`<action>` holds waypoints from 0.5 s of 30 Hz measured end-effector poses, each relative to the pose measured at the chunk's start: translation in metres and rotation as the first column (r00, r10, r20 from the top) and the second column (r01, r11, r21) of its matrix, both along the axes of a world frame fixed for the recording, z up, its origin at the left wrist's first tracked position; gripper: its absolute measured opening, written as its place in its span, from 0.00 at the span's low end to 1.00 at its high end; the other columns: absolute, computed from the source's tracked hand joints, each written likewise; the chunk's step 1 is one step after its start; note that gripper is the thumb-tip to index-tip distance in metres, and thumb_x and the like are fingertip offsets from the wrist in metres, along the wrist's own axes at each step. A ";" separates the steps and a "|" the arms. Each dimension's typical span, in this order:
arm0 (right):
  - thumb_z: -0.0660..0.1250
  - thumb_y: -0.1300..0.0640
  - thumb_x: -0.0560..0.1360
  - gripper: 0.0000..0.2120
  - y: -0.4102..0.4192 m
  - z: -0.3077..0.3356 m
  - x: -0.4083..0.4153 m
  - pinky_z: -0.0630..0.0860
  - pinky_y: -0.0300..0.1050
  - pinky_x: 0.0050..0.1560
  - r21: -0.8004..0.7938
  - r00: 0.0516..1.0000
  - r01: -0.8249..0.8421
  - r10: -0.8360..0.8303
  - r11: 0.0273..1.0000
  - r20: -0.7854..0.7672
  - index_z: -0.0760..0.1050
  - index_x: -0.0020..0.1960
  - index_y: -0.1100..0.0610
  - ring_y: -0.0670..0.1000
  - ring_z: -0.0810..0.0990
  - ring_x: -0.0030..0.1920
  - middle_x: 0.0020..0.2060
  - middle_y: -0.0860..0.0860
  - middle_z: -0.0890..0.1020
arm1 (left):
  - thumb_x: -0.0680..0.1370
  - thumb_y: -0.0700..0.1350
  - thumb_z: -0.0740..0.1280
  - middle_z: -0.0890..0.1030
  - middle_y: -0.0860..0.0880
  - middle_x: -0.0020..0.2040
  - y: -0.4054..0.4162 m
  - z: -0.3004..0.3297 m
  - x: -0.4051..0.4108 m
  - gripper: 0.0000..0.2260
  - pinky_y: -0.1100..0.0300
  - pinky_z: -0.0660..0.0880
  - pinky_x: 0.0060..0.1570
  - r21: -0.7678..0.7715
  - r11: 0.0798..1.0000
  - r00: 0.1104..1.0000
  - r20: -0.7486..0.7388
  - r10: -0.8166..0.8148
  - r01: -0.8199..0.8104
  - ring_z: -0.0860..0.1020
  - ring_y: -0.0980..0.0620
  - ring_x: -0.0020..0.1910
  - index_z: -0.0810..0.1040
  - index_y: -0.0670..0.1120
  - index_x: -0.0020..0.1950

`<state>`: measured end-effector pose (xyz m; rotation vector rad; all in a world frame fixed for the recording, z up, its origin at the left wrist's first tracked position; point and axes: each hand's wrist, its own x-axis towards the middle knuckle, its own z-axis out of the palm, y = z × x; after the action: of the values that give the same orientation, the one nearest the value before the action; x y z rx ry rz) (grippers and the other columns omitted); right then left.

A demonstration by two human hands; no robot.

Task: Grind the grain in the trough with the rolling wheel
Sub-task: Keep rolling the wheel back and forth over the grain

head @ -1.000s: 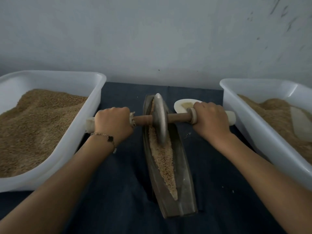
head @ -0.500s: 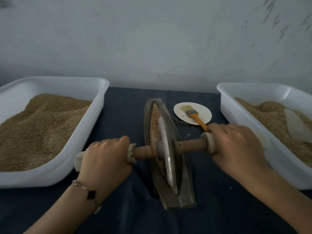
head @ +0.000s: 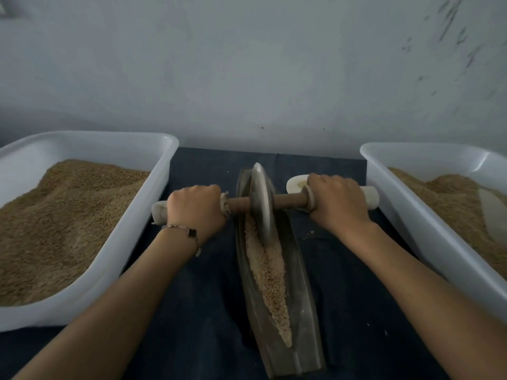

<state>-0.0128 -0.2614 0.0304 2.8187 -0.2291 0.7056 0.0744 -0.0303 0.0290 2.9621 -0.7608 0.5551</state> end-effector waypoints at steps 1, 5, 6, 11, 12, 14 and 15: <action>0.72 0.58 0.64 0.12 0.000 0.001 0.006 0.60 0.46 0.36 -0.003 1.000 0.005 -0.005 1.000 0.010 0.71 0.43 0.55 0.57 0.77 0.37 0.37 0.53 0.80 | 0.77 0.52 0.60 0.69 0.54 0.31 -0.003 0.001 0.005 0.09 0.59 0.65 0.33 -0.008 1.000 1.000 0.009 0.012 -0.012 0.69 0.53 0.31 0.68 0.50 0.38; 0.70 0.58 0.68 0.10 0.000 -0.003 0.004 0.62 0.47 0.37 0.019 0.999 0.011 -0.012 1.000 0.052 0.71 0.45 0.56 0.57 0.77 0.38 0.38 0.54 0.80 | 0.77 0.52 0.61 0.69 0.53 0.31 -0.006 0.002 0.006 0.10 0.59 0.65 0.33 -0.002 1.000 1.000 0.028 0.012 -0.012 0.70 0.52 0.32 0.68 0.50 0.39; 0.70 0.58 0.68 0.09 0.001 -0.005 -0.002 0.66 0.47 0.37 0.031 0.998 0.002 -0.004 1.000 0.061 0.72 0.45 0.57 0.56 0.77 0.38 0.38 0.54 0.80 | 0.77 0.51 0.61 0.68 0.54 0.31 -0.004 0.001 0.001 0.09 0.59 0.65 0.33 0.006 1.000 0.999 0.041 -0.003 0.003 0.70 0.52 0.32 0.67 0.50 0.39; 0.71 0.55 0.69 0.15 0.010 -0.017 -0.048 0.71 0.49 0.38 0.110 1.000 0.022 -0.021 0.994 -0.007 0.72 0.54 0.56 0.54 0.78 0.39 0.41 0.52 0.81 | 0.75 0.49 0.62 0.72 0.54 0.37 0.011 0.006 -0.039 0.09 0.59 0.64 0.39 0.066 0.992 0.986 0.123 -0.115 0.108 0.69 0.52 0.36 0.62 0.50 0.42; 0.70 0.53 0.70 0.15 0.011 -0.018 -0.058 0.70 0.48 0.37 0.135 0.999 0.034 -0.028 0.990 -0.046 0.71 0.54 0.54 0.52 0.77 0.38 0.41 0.50 0.80 | 0.75 0.49 0.63 0.72 0.54 0.38 0.013 0.007 -0.049 0.09 0.59 0.63 0.40 0.073 0.990 0.981 0.144 -0.131 0.121 0.69 0.52 0.36 0.62 0.50 0.42; 0.69 0.51 0.72 0.11 0.013 -0.018 -0.078 0.68 0.44 0.36 0.176 0.992 0.068 -0.047 0.982 -0.121 0.69 0.50 0.49 0.48 0.75 0.37 0.40 0.46 0.78 | 0.71 0.48 0.66 0.69 0.54 0.35 0.019 0.011 -0.072 0.12 0.59 0.62 0.37 0.092 0.983 0.962 0.209 -0.173 0.157 0.66 0.53 0.33 0.61 0.50 0.40; 0.68 0.50 0.72 0.09 0.014 -0.016 -0.089 0.68 0.42 0.35 0.182 0.986 0.081 -0.052 0.980 -0.158 0.68 0.47 0.47 0.46 0.75 0.36 0.38 0.44 0.76 | 0.67 0.47 0.71 0.69 0.53 0.32 0.023 0.014 -0.083 0.15 0.59 0.61 0.34 0.105 0.976 0.951 0.227 -0.212 0.192 0.65 0.53 0.30 0.62 0.50 0.37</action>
<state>-0.1016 -0.2478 0.0141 3.0099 -0.3794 0.4727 -0.0090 -0.0075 0.0427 2.8717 -1.1184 0.8924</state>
